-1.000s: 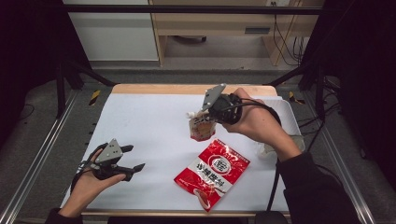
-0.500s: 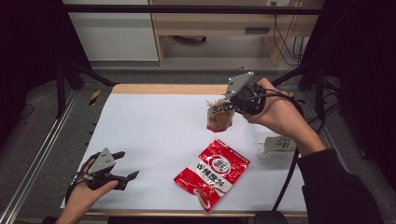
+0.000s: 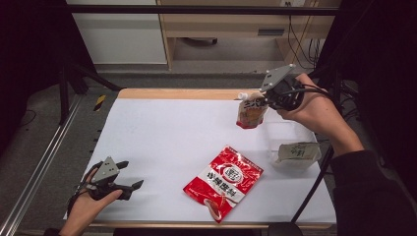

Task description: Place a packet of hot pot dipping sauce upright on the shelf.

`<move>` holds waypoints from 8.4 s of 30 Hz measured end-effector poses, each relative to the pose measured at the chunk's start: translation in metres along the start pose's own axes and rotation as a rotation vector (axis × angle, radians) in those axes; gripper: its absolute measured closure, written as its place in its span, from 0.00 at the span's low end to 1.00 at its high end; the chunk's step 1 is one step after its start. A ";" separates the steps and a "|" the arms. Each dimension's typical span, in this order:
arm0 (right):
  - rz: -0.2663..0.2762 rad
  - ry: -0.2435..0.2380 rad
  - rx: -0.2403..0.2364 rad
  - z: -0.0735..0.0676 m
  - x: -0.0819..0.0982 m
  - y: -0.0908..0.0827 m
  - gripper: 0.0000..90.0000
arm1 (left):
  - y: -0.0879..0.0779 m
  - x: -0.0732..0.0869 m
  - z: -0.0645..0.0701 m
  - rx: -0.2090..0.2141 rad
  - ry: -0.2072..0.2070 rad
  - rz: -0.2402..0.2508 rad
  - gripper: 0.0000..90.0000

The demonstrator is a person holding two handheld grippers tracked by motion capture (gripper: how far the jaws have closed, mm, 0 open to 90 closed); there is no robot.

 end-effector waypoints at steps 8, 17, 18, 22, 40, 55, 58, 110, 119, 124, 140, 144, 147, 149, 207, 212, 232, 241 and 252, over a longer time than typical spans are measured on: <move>-0.013 0.036 0.026 0.017 0.027 -0.008 0.98 | 0.002 0.003 0.000 -0.002 -0.002 -0.011 0.14; -0.045 0.076 0.029 0.020 0.065 -0.012 0.98 | 0.003 0.005 0.000 -0.002 -0.002 -0.020 0.14; -0.050 0.080 0.029 0.021 0.069 -0.012 0.98 | 0.003 0.005 0.000 -0.002 -0.003 -0.020 0.14; -0.063 0.098 0.025 0.021 0.084 -0.011 0.98 | 0.004 0.006 0.000 -0.003 -0.004 -0.023 0.14; -0.145 0.140 -0.033 0.000 0.122 -0.009 0.98 | 0.007 0.006 0.005 0.007 0.022 -0.040 0.14; -0.204 0.170 -0.081 -0.012 0.136 0.008 0.98 | 0.007 0.007 0.006 0.011 0.029 -0.046 0.14; -0.211 0.174 -0.093 -0.016 0.138 0.013 0.98 | 0.007 0.007 0.006 0.012 0.029 -0.047 0.14; 0.224 0.331 -0.027 -0.154 0.016 0.046 0.16 | 0.009 0.009 0.007 0.006 0.043 -0.060 0.14; 0.220 0.511 0.000 -0.164 0.042 0.076 0.16 | 0.011 0.010 0.008 -0.009 0.067 -0.077 0.14; 0.220 0.569 0.085 -0.166 0.060 0.085 0.16 | 0.012 0.009 0.008 -0.011 0.079 -0.078 0.14; 0.044 0.633 0.061 -0.184 0.126 0.104 0.13 | 0.013 0.009 0.009 -0.029 0.112 -0.095 0.14; 0.022 0.640 0.030 -0.188 0.130 0.111 0.13 | 0.012 0.009 0.008 -0.028 0.110 -0.091 0.14; 0.021 0.644 0.014 -0.189 0.131 0.113 0.13 | 0.013 0.009 0.008 -0.026 0.112 -0.092 0.14; 0.018 0.651 0.014 -0.189 0.131 0.113 0.13 | 0.013 0.009 0.009 -0.025 0.115 -0.094 0.14; 0.106 0.485 0.050 -0.171 0.078 0.102 1.00 | 0.015 0.010 0.009 -0.013 0.097 -0.100 0.14; 0.121 0.408 0.043 -0.165 0.048 0.108 1.00 | 0.014 0.010 0.009 -0.014 0.088 -0.103 0.13; 0.227 0.277 -0.023 -0.153 -0.036 0.113 1.00 | 0.015 -0.015 0.011 0.055 0.012 -0.061 0.10; 0.282 0.267 -0.034 -0.146 -0.064 0.111 1.00 | 0.020 -0.035 -0.001 0.065 0.012 -0.080 0.10; 0.335 0.264 -0.021 -0.136 -0.085 0.104 1.00 | 0.018 -0.067 -0.007 0.061 0.045 -0.081 0.10</move>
Point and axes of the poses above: each handheld gripper's, and its own axes: y roughly forward along the jaws, x roughly out of its underside, z roughly to its right, the point moved 10 cm from there along y, roughly forward along the jaws, and after that the axes turned 2 degrees about -y, right-handed, at the moved point
